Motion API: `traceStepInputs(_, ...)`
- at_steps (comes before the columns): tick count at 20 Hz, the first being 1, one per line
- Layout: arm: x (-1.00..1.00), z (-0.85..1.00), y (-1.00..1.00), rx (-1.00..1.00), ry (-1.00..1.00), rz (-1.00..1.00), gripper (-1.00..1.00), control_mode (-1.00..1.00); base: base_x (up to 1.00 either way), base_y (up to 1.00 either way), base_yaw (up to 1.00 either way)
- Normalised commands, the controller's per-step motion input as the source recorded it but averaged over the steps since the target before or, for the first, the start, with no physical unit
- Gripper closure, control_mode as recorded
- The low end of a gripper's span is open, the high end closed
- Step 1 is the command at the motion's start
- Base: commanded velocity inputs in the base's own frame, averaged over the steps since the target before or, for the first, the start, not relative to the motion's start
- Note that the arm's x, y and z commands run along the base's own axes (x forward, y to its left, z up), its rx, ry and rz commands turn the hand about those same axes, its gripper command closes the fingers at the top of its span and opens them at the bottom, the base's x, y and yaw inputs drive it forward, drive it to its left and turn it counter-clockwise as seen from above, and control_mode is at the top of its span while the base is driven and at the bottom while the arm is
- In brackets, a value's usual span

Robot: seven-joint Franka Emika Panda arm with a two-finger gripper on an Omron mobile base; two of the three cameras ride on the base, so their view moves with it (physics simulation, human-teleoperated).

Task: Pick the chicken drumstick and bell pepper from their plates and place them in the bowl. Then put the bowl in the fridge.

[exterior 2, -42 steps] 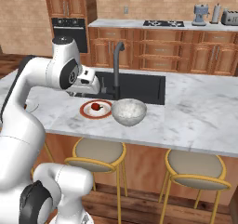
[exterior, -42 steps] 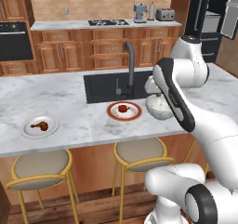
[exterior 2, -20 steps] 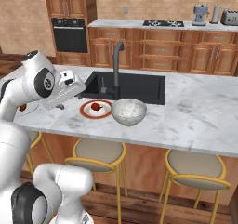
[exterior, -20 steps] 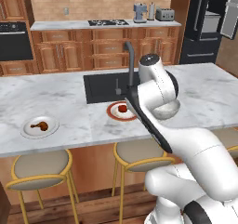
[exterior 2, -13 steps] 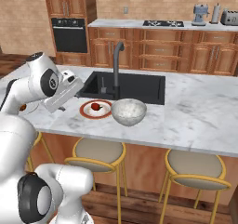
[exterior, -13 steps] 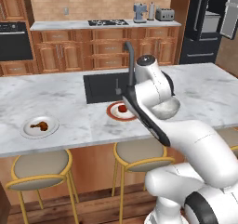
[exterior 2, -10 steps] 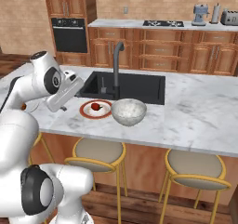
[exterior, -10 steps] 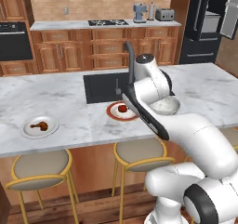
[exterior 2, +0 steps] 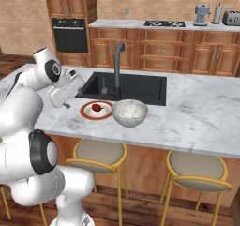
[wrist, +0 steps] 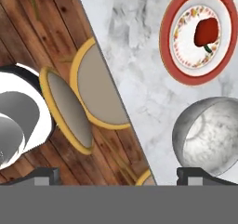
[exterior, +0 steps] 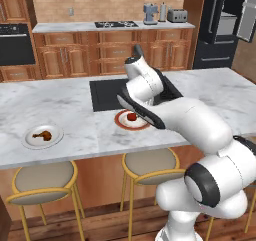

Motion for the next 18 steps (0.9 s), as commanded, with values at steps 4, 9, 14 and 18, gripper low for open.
traceStepInputs(4,0.47,-0.11,0.02,-0.06,0.15,0.0,-1.0,-1.0,0.0,0.0,0.0)
traceStepInputs(9,0.46,-0.12,-0.01,0.01,0.13,0.0,-1.0,-1.0,0.0,0.0,0.0)
traceStepInputs(14,0.33,-0.18,-0.06,0.09,0.03,0.0,-1.0,-1.0,0.0,0.0,0.0)
traceStepInputs(18,0.25,-0.22,-0.02,0.14,0.0,0.0,-1.0,-1.0,0.0,0.0,0.0)
